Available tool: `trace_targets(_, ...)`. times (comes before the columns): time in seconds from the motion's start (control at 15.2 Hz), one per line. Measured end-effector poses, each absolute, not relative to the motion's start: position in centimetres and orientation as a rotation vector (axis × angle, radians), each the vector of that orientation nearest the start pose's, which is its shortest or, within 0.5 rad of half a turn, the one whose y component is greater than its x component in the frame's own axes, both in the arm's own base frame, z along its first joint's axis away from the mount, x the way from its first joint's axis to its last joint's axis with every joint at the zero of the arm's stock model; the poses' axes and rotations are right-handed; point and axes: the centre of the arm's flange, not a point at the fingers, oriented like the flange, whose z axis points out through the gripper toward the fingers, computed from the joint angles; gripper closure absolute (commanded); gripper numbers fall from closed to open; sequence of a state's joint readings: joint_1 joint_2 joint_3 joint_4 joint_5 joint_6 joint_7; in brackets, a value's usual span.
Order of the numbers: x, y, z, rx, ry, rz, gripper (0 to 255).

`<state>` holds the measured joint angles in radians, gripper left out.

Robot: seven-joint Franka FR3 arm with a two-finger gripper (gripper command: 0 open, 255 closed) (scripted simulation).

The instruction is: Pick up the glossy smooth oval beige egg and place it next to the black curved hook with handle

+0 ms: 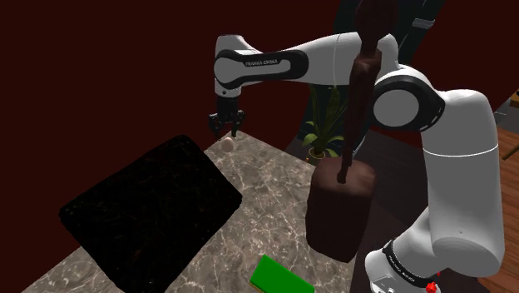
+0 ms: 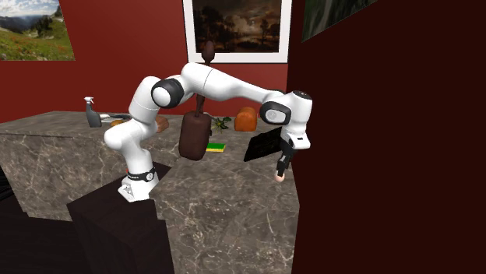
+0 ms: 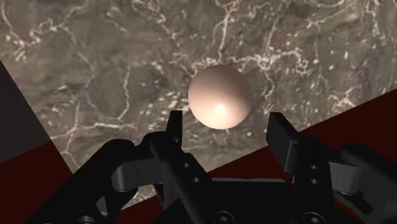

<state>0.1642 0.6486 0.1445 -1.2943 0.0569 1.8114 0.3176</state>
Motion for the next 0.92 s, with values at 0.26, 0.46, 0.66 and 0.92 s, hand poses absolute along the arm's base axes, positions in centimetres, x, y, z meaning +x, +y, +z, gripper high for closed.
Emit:
trace_targets(0.26,68.68,19.60,35.84,-3.026,0.010,0.253,255)
trace_targets(0.46,68.60,19.33,35.66,-3.018,-0.006,0.253,255)
trace_targets(0.66,68.94,19.79,36.09,-3.029,0.038,0.247,255)
trace_targets(0.92,68.87,19.74,36.21,-3.032,0.039,0.280,255)
